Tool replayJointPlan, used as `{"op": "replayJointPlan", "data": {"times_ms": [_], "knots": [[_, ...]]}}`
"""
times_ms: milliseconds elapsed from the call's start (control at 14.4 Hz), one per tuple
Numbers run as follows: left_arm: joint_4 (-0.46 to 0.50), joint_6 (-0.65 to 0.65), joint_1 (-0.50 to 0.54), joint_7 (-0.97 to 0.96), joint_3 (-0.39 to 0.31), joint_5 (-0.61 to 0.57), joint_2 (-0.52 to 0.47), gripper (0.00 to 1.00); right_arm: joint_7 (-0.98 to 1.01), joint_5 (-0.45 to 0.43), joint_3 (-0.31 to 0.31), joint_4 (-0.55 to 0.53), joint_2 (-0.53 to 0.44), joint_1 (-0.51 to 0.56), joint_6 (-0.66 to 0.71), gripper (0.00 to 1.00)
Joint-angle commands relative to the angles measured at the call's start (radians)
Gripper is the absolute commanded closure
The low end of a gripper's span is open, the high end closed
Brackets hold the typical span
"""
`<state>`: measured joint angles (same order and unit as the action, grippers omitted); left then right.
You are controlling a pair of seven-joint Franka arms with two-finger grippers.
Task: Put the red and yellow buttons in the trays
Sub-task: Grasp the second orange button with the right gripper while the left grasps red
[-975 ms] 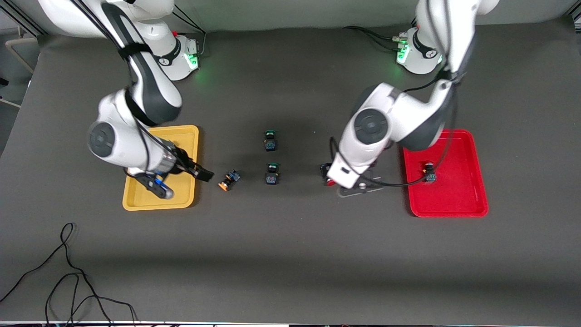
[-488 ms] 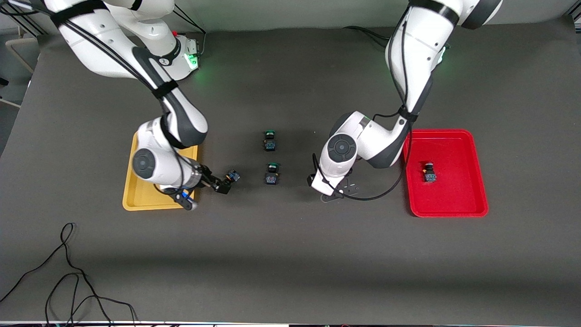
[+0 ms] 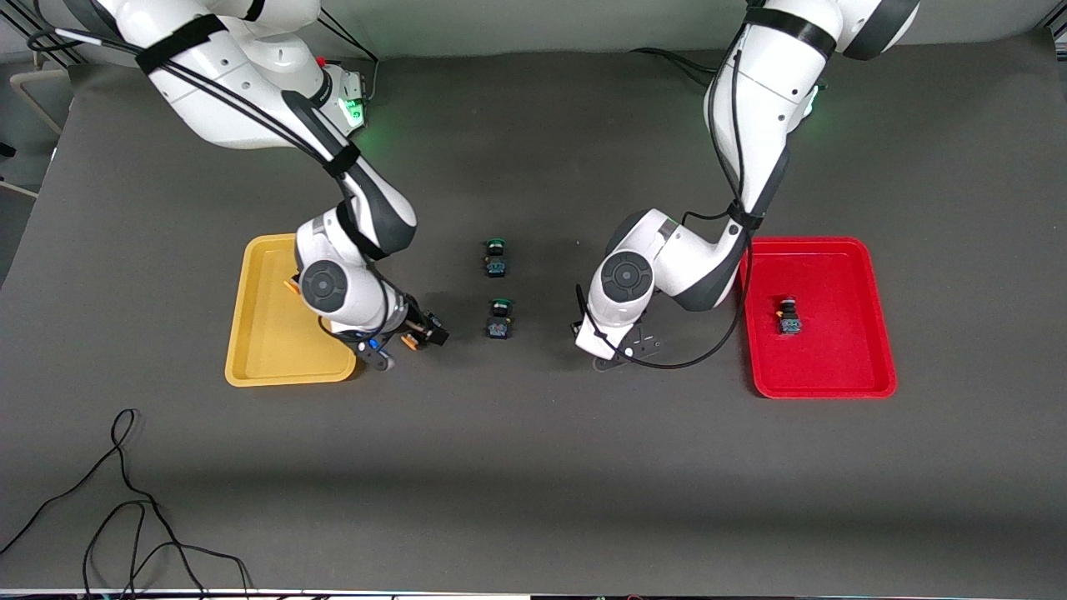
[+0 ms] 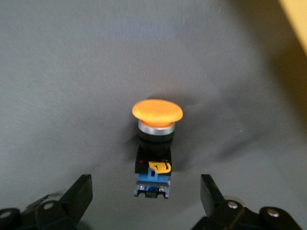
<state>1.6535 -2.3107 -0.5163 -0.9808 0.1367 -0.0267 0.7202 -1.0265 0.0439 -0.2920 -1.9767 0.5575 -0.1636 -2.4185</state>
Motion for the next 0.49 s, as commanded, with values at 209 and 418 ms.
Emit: {"op": "replayJointPlan", "data": {"times_ms": [209, 418], "knots": [[-0.012, 0.062, -0.001, -0.019, -0.011, -0.013, -0.056, 0.85, -0.04, -0.085, 0.005, -0.025, 0.009, 0.003, -0.045, 0.57], [-0.086, 0.268, -0.001, 0.008, -0.006, -0.007, -0.131, 0.88, -0.04, -0.085, 0.008, -0.025, -0.004, 0.007, -0.042, 0.97]]}}
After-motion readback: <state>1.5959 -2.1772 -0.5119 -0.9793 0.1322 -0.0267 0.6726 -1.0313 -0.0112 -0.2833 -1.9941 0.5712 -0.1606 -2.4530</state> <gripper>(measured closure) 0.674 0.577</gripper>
